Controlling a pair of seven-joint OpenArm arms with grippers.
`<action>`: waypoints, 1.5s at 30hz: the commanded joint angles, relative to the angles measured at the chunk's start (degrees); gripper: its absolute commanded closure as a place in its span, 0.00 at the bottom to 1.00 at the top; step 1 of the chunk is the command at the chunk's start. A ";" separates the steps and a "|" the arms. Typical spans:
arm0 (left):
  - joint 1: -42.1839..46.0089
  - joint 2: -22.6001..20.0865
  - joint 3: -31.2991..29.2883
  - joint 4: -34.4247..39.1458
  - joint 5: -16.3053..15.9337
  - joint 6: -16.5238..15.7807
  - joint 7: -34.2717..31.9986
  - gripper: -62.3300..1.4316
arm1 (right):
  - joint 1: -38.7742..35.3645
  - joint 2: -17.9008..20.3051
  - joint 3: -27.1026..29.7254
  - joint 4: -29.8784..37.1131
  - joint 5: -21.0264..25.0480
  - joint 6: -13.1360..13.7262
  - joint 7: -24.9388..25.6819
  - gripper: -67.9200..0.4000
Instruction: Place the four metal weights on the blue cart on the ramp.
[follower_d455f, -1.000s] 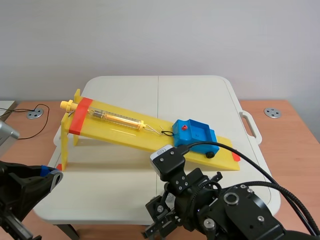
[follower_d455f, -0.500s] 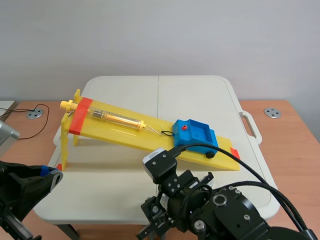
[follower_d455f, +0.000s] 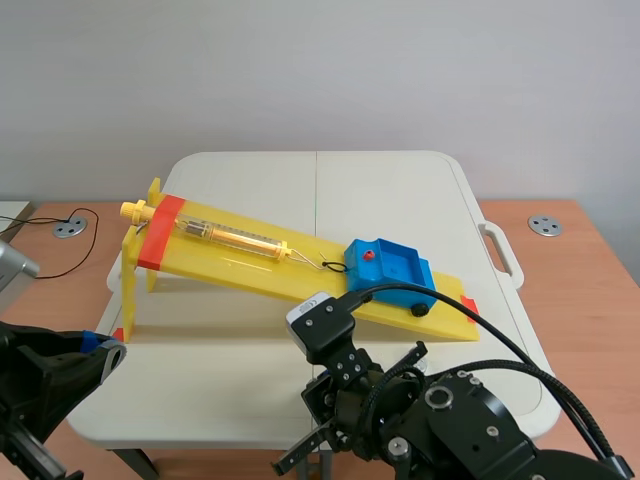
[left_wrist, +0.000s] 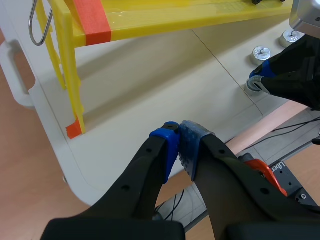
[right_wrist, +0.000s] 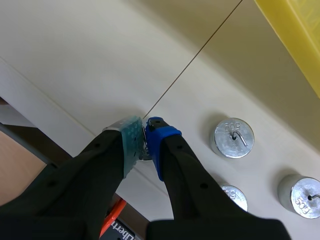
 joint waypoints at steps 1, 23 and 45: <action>-0.17 0.94 -1.01 3.96 -2.78 -1.38 -5.07 0.91 | 3.63 -1.73 -0.70 -0.04 -0.02 -1.22 3.58 0.96; -0.17 0.92 -1.01 3.96 -2.78 -1.38 -5.05 0.91 | -7.48 9.38 6.51 27.93 12.39 -1.44 -2.12 0.99; -0.17 0.92 -1.01 3.96 -2.78 -1.40 -5.01 0.91 | -0.85 0.33 30.84 34.14 32.65 -1.20 -4.24 0.99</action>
